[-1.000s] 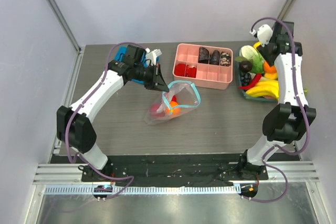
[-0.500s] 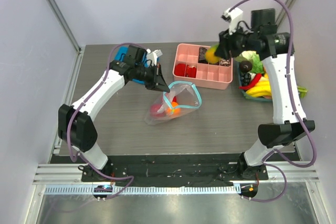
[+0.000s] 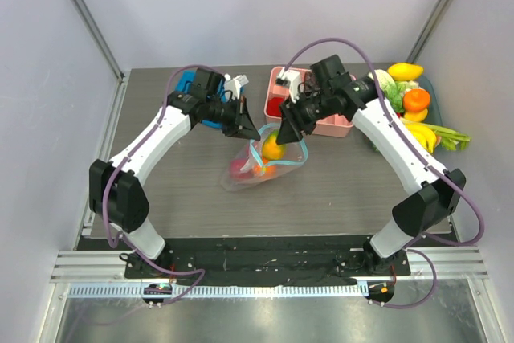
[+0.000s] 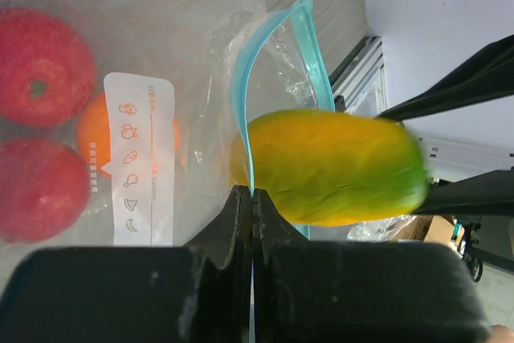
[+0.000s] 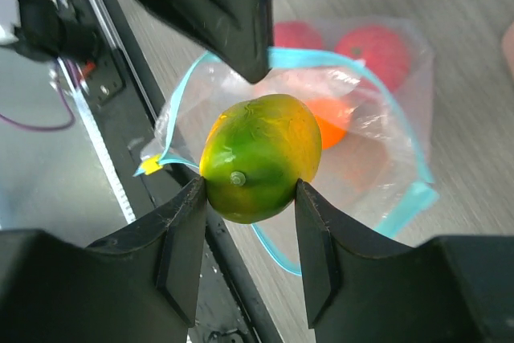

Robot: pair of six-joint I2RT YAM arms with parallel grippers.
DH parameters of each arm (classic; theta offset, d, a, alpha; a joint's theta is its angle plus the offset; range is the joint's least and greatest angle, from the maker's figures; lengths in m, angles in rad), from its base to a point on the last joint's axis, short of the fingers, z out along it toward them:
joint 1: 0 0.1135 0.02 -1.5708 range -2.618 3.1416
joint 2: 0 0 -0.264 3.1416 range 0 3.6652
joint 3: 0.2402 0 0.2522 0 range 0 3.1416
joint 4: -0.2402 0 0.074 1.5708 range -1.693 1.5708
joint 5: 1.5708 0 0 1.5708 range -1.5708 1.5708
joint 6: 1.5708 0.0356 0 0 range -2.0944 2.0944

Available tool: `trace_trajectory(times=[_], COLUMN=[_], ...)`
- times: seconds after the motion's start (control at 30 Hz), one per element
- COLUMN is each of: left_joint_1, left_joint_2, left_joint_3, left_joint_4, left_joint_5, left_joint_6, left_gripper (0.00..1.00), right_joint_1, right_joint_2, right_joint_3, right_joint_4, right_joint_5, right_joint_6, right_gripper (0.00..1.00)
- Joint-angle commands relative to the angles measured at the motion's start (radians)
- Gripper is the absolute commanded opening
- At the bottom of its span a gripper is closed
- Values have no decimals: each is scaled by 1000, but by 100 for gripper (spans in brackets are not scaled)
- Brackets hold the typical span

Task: Place the food in the zip-top bag and seal the zipper
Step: Place the fake fruit in the zipper food storage bag, then pick up the fake fruit from the bin.

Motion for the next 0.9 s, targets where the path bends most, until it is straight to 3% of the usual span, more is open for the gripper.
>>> trace_trajectory(times=[0.0,0.07,0.1,0.2,0.33,0.4,0.53,0.7,0.87], left_joint_1=[6,6,6,6,6,4,2,-8,-11], left_joint_2=[-22,-23,-25,-29,-26,-22,-22,-17,-32], left_joint_3=[53,61,65,73,84,93,111,110,88], left_joint_4=[13,10,8,6,5,0,0,-6,0], left_joint_5=[44,50,53,55,58,58,41,35,29], left_joint_6=[-11,-17,-17,-21,-21,-21,-15,-4,0], left_gripper=[0,0,0,0,0,0,0,0,0], right_joint_1=[57,60,58,40,-107,-262,-490,-690,-759], right_joint_2=[-52,-57,-68,-84,-48,-4,104,110,169], right_joint_3=[-40,-28,-18,34,127,228,365,299,253], right_joint_4=[45,50,51,31,-59,-174,-389,-411,-426], right_joint_5=[121,201,228,305,275,226,254,417,548], right_joint_6=[-46,-42,-37,-45,-69,-118,-349,-548,-609], right_gripper=[48,70,87,98,100,100,100,100,95])
